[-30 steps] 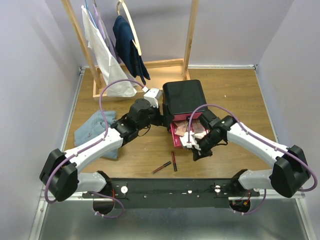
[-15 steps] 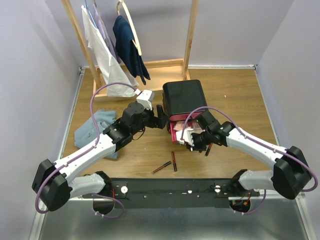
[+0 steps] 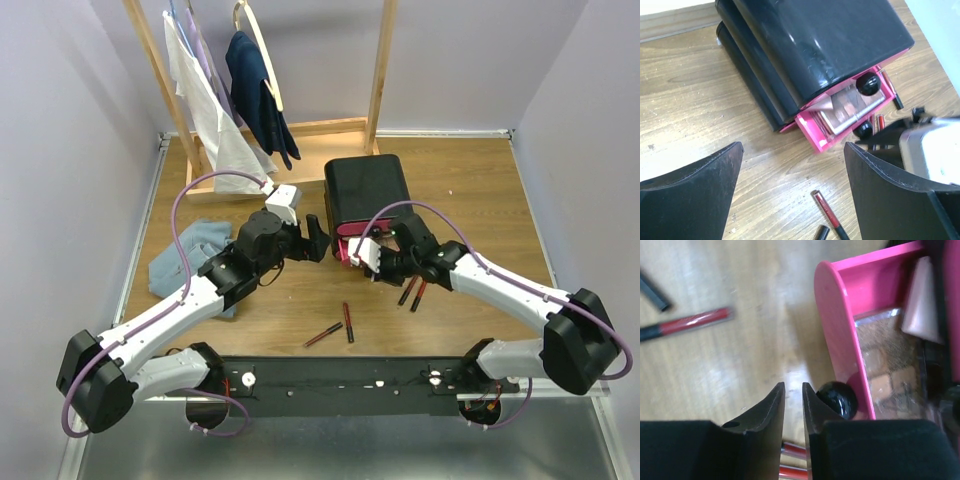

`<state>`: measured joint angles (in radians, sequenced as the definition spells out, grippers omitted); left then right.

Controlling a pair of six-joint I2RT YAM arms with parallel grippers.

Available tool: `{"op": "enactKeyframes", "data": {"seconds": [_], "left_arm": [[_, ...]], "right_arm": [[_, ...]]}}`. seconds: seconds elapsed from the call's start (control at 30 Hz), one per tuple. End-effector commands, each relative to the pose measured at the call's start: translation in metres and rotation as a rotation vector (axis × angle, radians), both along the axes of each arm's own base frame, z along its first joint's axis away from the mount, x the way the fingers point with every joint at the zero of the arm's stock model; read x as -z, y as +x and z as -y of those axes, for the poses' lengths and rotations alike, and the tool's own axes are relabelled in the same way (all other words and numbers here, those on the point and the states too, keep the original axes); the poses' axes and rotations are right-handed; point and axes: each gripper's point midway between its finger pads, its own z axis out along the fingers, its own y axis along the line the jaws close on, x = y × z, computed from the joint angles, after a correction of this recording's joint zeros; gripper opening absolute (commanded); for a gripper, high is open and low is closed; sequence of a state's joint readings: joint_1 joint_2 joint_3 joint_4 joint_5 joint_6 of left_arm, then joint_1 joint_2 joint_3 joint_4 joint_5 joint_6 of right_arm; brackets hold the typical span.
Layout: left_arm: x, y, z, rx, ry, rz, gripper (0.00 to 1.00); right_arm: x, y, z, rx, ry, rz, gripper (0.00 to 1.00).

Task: Organize the makeup
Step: Close the drawer in the storage box.

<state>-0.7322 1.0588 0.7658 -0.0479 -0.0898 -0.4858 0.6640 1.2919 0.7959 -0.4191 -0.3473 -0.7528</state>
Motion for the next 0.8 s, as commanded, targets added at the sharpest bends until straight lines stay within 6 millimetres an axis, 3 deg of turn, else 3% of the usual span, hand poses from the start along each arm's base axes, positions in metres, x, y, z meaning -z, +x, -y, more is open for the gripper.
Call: {"op": "enactKeyframes", "data": {"seconds": [0.0,0.07,0.43,0.77], "left_arm": [[-0.001,0.001,-0.008,-0.027,0.004,0.017,0.91],[0.0,0.001,-0.008,-0.026,0.003,0.015,0.91],[-0.002,-0.002,-0.012,-0.033,0.0,0.018,0.91],[-0.006,-0.006,-0.026,-0.082,-0.009,0.03,0.99]], "right_arm": [[-0.039,0.041,-0.015,0.122,0.088,0.123,0.3],[-0.042,0.045,-0.016,0.169,0.108,0.121,0.37],[-0.042,0.075,-0.014,0.327,0.132,0.181,0.49],[-0.05,0.064,-0.024,0.283,0.174,0.123,0.55]]}}
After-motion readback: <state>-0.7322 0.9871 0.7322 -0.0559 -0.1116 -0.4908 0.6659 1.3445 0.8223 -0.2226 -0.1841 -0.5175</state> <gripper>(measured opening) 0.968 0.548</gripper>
